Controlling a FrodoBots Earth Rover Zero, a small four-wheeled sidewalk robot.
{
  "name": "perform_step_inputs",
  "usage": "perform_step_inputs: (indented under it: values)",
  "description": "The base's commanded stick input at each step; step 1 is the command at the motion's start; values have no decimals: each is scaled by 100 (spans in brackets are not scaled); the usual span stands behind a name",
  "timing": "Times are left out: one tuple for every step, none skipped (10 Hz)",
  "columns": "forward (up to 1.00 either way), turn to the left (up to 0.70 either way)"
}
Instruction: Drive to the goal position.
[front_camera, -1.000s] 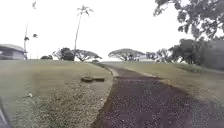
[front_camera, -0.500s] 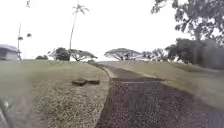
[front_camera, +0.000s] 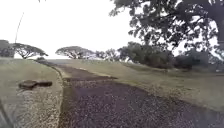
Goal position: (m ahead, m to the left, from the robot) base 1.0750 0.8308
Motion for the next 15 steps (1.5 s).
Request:
perform_step_inputs:
  values:
    - [0, 0]
    - [0, 0]
    - [4, 0]
    - [22, 0]
    - [40, 0]
    - [59, 0]
    - [77, 0]
    - [95, 0]
    - [100, 0]
    - [100, 0]
    - [100, 0]
    - [100, 0]
    - [100, 0]
    - [100, 0]
    - [100, 0]
